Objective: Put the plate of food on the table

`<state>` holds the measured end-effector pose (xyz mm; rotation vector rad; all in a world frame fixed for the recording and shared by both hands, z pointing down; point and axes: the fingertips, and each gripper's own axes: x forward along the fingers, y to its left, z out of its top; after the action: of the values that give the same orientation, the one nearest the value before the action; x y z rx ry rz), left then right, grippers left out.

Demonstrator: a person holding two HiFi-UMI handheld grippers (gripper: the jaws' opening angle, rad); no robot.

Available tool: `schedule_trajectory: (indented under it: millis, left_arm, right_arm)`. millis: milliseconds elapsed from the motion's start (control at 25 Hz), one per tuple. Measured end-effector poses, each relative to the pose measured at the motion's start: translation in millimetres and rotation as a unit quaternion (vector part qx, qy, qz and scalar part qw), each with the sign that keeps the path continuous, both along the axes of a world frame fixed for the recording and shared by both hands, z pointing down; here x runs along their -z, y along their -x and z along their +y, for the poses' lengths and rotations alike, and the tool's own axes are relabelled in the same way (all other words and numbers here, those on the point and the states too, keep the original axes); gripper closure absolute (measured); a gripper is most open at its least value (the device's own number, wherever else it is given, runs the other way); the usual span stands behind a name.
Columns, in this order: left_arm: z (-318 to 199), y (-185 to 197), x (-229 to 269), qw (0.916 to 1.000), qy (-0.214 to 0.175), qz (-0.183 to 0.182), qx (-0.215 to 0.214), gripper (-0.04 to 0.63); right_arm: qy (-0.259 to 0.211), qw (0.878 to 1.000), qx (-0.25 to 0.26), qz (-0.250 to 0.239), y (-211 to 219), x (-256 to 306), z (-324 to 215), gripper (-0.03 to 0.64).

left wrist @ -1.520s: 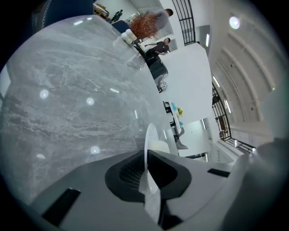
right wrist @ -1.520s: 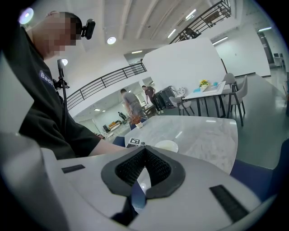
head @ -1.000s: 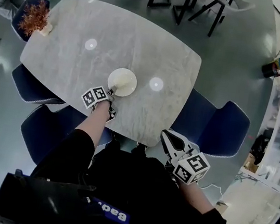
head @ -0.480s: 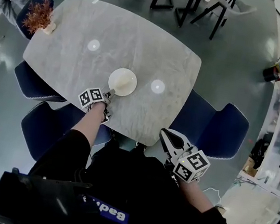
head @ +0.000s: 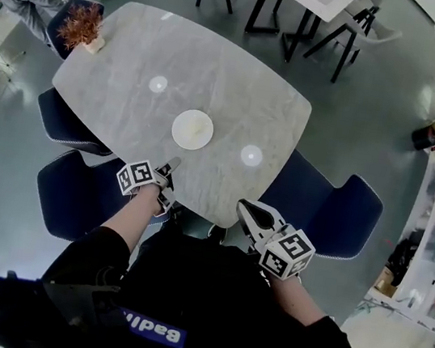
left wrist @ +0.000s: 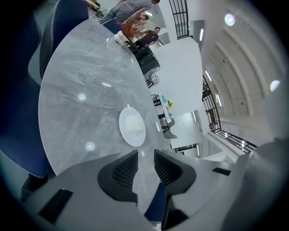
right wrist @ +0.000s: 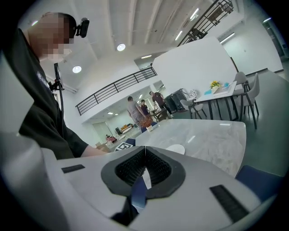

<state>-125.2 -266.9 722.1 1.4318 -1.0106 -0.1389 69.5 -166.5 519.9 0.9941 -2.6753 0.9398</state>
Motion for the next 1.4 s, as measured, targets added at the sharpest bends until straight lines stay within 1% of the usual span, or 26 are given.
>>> schedule_trajectory:
  millis: [160, 240, 320, 400, 480, 600, 640, 720, 800, 880, 920, 960, 1000, 1120, 1200, 1280, 1400]
  left_arm:
    - [28, -21, 46, 0.999, -0.035, 0.028, -0.003, 0.483]
    - [40, -31, 75, 0.9974, -0.062, 0.032, -0.02, 0.483]
    - [49, -39, 105, 0.9934, -0.102, 0.017, -0.049, 0.483]
    - [58, -45, 134, 0.9847, -0.152, -0.011, -0.085, 0.483]
    - [66, -49, 159, 0.9716, -0.201, -0.038, -0.119, 0.485]
    - [78, -55, 195, 0.9481, -0.266, -0.065, -0.161, 0.49]
    - [81, -58, 207, 0.94, -0.286, -0.07, -0.173, 0.508]
    - [90, -66, 230, 0.9228, -0.323, -0.078, -0.196, 0.521]
    - [98, -75, 250, 0.903, -0.357, -0.085, -0.223, 0.539]
    - [106, -83, 261, 0.8842, -0.383, -0.091, -0.252, 0.562]
    - [110, -86, 263, 0.8779, -0.39, -0.09, -0.263, 0.577]
    - [114, -89, 263, 0.8747, -0.392, -0.088, -0.271, 0.584]
    - [116, -89, 262, 0.8739, -0.391, -0.085, -0.276, 0.584]
    - [118, -85, 257, 0.8764, -0.385, -0.08, -0.278, 0.584]
    - [117, -80, 256, 0.8745, -0.388, -0.08, -0.28, 0.586]
    - [118, -79, 257, 0.8689, -0.395, -0.081, -0.288, 0.586]
    - [125, -80, 260, 0.8554, -0.412, -0.086, -0.302, 0.588]
  right_arm:
    - [0.0, 1.0, 0.02, -0.007, 0, -4, 10, 0.607]
    - [0.002, 1.0, 0.02, -0.009, -2, -2, 14, 0.607]
    - [-0.002, 1.0, 0.019, -0.012, -3, 2, 17, 0.607]
    - [-0.006, 1.0, 0.017, -0.017, -1, 5, 18, 0.607]
    - [-0.01, 1.0, 0.017, -0.021, 4, 7, 19, 0.607]
    - [-0.017, 0.999, 0.025, -0.022, 14, 11, 21, 0.607]
    - [-0.019, 0.999, 0.028, -0.022, 17, 12, 21, 0.607]
    - [-0.022, 0.999, 0.033, -0.021, 23, 14, 22, 0.607]
    - [-0.026, 0.999, 0.035, -0.022, 28, 17, 21, 0.607]
    - [-0.028, 0.999, 0.038, -0.022, 35, 18, 20, 0.607]
    - [-0.029, 0.999, 0.041, -0.022, 38, 18, 20, 0.607]
    - [-0.03, 0.998, 0.043, -0.021, 41, 18, 20, 0.607]
    - [-0.031, 0.998, 0.047, -0.02, 45, 19, 20, 0.607]
    - [-0.037, 0.997, 0.06, -0.013, 57, 21, 21, 0.607]
    - [-0.037, 0.997, 0.068, -0.011, 65, 21, 20, 0.607]
    - [-0.037, 0.996, 0.074, -0.012, 71, 21, 20, 0.607]
    - [-0.042, 0.995, 0.085, -0.008, 79, 22, 23, 0.607]
